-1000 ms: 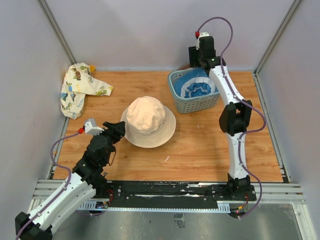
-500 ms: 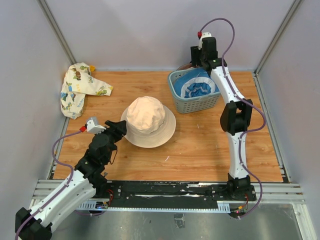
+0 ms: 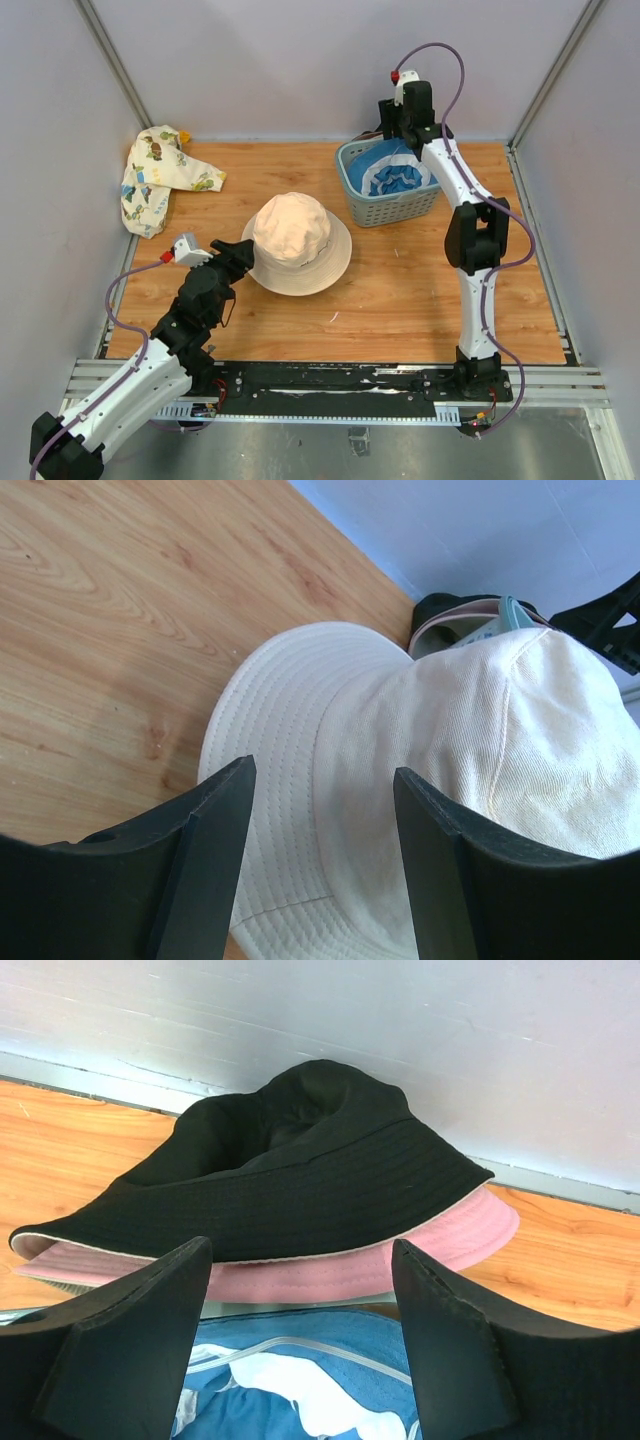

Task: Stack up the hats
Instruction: Pick up the hat from the center of the board.

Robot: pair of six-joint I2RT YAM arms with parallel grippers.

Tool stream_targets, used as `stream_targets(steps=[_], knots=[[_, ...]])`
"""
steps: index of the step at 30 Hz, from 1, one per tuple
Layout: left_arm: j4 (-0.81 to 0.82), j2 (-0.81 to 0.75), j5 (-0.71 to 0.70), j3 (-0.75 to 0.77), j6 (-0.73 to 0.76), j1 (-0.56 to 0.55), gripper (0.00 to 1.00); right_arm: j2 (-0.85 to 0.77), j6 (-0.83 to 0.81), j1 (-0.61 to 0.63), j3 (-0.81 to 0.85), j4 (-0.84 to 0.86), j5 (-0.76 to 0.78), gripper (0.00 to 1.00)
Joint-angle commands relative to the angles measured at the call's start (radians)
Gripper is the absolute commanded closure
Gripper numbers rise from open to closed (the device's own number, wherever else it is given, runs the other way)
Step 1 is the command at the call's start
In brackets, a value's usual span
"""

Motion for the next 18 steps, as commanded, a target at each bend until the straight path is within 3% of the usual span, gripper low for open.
stream_targets(steps=[1, 6, 18], knots=[[0.039, 0.003, -0.01, -0.01, 0.012, 0.005, 0.38, -0.038, -0.038, 0.022, 0.021, 0.002, 0.021, 0.26], [0.041, 0.003, -0.007, -0.02, 0.007, 0.006, 0.38, 0.007, -0.055, 0.021, 0.074, -0.074, 0.026, 0.25], [0.028, -0.008, -0.009, -0.01, 0.013, 0.004, 0.38, -0.018, -0.054, 0.008, -0.006, -0.064, -0.001, 0.25]])
